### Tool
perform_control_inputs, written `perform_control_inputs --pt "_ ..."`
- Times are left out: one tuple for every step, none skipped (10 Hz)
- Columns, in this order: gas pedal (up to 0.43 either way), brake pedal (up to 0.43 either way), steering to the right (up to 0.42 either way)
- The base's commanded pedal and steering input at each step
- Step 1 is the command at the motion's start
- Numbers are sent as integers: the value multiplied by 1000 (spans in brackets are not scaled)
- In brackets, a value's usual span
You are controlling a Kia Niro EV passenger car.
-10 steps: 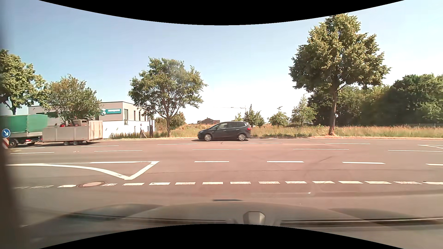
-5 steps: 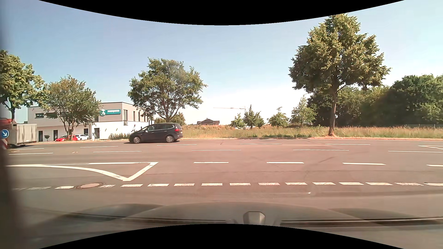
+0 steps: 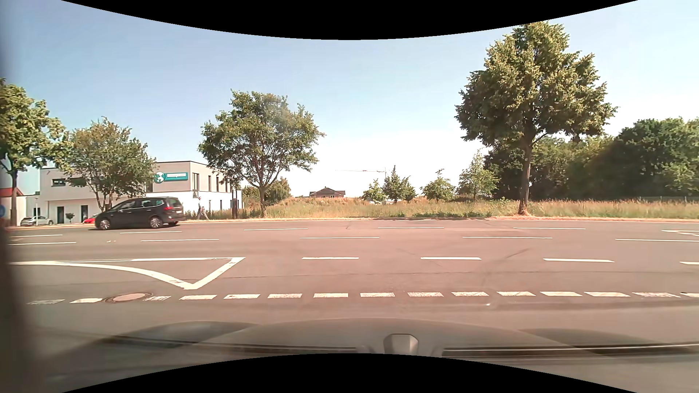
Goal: Follow the waypoints while adhering to traffic rules and regulations
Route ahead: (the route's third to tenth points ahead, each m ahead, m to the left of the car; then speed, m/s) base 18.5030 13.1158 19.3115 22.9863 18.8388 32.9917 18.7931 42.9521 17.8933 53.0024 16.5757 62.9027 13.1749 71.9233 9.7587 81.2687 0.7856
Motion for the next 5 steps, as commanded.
perform_control_inputs --pt "0 18 30" --pt "0 24 29" --pt "0 30 30" --pt "0 37 29" --pt "0 49 29"
